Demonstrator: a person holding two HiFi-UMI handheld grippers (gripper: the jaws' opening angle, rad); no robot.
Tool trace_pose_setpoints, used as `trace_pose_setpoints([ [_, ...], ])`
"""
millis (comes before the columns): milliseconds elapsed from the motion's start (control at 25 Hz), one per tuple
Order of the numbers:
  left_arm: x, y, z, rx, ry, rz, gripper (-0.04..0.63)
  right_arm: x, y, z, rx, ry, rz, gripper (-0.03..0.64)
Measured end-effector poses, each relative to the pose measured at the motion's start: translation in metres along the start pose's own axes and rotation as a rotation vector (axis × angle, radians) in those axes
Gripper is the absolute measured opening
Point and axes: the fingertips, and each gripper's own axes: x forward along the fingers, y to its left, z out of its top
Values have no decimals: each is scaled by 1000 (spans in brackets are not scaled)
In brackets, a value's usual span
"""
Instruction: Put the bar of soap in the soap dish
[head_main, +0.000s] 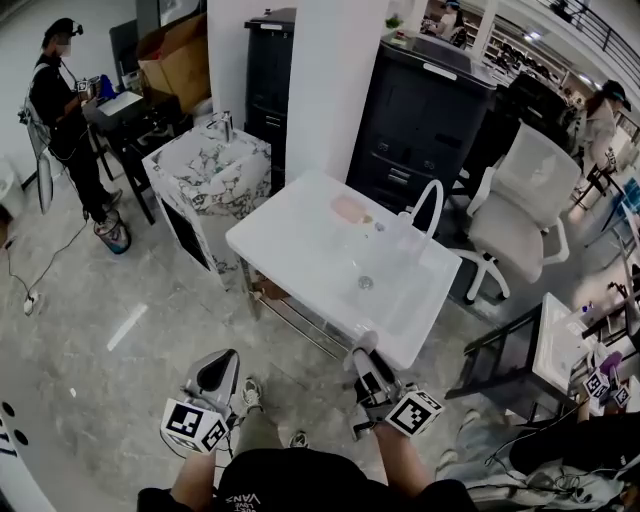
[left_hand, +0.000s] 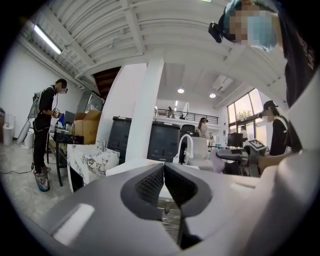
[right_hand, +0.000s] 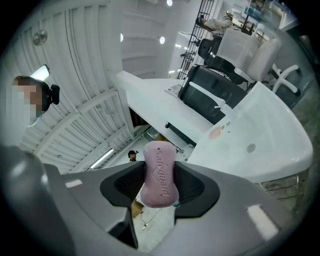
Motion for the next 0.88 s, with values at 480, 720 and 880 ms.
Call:
trace_pose_setpoints([
  [480,63,63,7,-22,4,-54,54,69,-27,11,-2,-44,-84,181],
  [720,100,104,17,-26,4,-100,54,115,-34,17,-19,-79,-117,181],
  [880,121,135,24,-29,8,-120,54,148,-33,20,-21,-103,-118,181],
])
